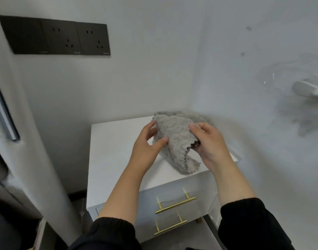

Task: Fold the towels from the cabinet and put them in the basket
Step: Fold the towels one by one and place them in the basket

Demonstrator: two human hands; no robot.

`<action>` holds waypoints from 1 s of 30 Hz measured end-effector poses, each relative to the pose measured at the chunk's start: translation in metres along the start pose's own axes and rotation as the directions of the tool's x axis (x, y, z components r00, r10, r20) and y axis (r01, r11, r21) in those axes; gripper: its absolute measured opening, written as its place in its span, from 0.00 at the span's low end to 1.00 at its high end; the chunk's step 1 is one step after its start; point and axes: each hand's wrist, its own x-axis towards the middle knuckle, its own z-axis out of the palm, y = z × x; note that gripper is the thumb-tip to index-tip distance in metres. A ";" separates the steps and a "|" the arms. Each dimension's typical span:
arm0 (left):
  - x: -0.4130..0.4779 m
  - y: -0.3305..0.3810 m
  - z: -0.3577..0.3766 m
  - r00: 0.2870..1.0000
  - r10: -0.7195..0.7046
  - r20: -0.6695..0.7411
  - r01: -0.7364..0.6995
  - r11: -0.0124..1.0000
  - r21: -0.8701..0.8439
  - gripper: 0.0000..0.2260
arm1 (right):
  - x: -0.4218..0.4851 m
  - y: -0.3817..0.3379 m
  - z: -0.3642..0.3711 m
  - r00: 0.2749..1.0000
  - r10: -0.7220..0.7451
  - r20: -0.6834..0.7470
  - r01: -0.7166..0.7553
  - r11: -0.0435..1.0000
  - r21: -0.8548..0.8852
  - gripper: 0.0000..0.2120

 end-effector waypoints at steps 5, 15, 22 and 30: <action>-0.005 0.018 0.006 0.991 0.027 0.133 0.004 0.973 -0.229 0.23 | -0.002 -0.009 0.001 0.997 -0.056 0.051 0.047 0.985 0.164 0.05; -0.001 0.014 0.010 0.984 -0.138 0.115 0.171 0.916 -0.363 0.10 | -0.002 -0.001 0.003 0.955 -0.144 0.259 0.161 0.986 -0.047 0.17; 0.004 0.007 0.012 0.961 -0.265 0.085 0.269 0.805 -0.529 0.09 | -0.002 0.011 0.009 0.990 -0.138 0.030 0.141 0.952 -0.270 0.20; 0.008 0.003 0.010 0.952 -0.301 0.055 0.279 0.780 -0.559 0.09 | 0.014 0.042 -0.005 0.931 0.366 -0.004 -0.324 0.819 -0.473 0.36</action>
